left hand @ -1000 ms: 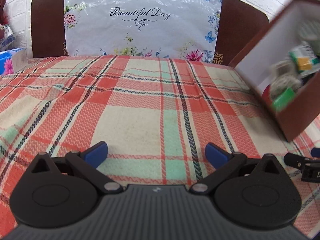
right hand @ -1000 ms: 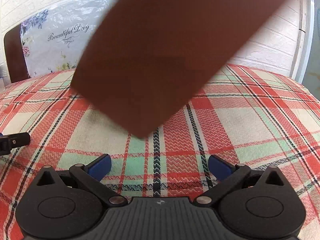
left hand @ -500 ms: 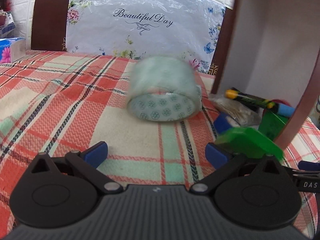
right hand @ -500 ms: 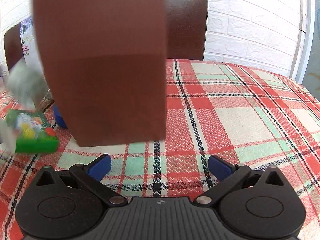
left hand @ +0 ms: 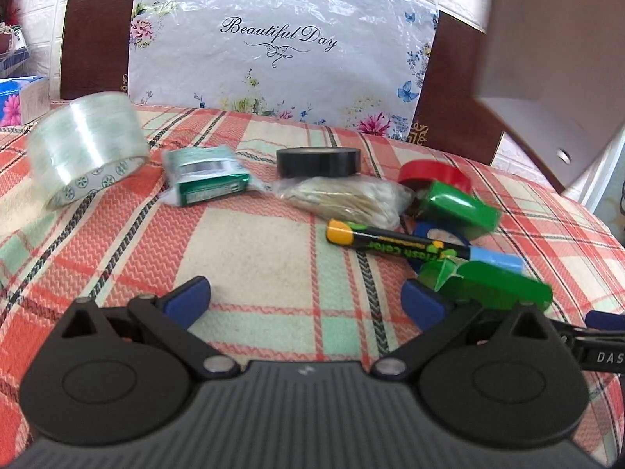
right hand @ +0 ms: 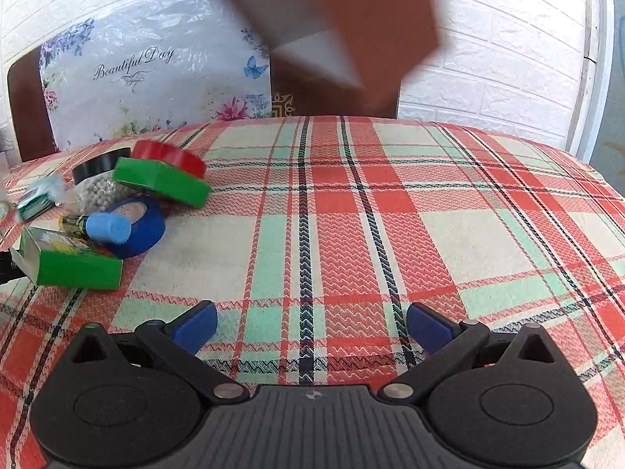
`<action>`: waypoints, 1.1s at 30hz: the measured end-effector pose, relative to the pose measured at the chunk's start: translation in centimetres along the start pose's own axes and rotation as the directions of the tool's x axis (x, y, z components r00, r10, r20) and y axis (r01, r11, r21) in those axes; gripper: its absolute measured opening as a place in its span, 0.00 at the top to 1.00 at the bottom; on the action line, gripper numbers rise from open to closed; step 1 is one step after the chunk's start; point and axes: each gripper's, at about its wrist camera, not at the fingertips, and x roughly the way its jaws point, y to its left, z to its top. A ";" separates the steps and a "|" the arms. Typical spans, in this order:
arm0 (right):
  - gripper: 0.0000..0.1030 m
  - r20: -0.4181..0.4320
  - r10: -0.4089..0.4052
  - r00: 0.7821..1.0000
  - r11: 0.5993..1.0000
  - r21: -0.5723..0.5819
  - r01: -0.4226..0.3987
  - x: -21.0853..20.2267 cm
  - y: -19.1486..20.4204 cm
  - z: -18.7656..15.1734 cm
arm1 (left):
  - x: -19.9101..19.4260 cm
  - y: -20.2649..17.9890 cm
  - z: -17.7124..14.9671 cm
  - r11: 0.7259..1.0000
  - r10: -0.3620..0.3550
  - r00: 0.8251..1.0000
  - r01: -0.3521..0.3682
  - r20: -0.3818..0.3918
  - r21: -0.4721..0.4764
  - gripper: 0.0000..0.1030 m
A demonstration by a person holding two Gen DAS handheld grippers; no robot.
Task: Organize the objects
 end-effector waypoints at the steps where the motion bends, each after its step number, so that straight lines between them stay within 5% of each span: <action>1: 0.01 0.001 0.000 1.000 1.000 0.000 0.000 -0.1 0.1 -0.1 | 0.0 0.0 0.0 1.000 0.002 1.000 -0.002 -0.002 0.003 0.00; 11: 0.01 0.001 0.000 1.000 1.000 0.000 0.000 -0.2 0.1 -0.1 | 0.5 -1.8 0.3 0.979 0.126 0.990 -0.113 -0.069 0.168 0.00; 19: 0.01 0.001 0.000 1.000 1.000 -0.001 0.000 -0.2 0.4 0.0 | -1.9 -1.7 -0.2 0.978 0.175 0.970 -0.152 -0.168 0.144 0.00; 28: 0.01 0.011 -0.017 1.000 1.000 0.003 0.017 -0.2 0.7 -0.2 | -4.5 -1.4 -0.6 0.972 0.232 0.921 -0.208 -0.315 0.106 0.00; 33: 0.01 -0.064 0.017 0.998 0.999 0.045 -0.014 -1.9 1.6 -0.4 | -5.7 -0.2 -1.1 0.975 0.222 0.910 -0.201 -0.351 0.096 0.00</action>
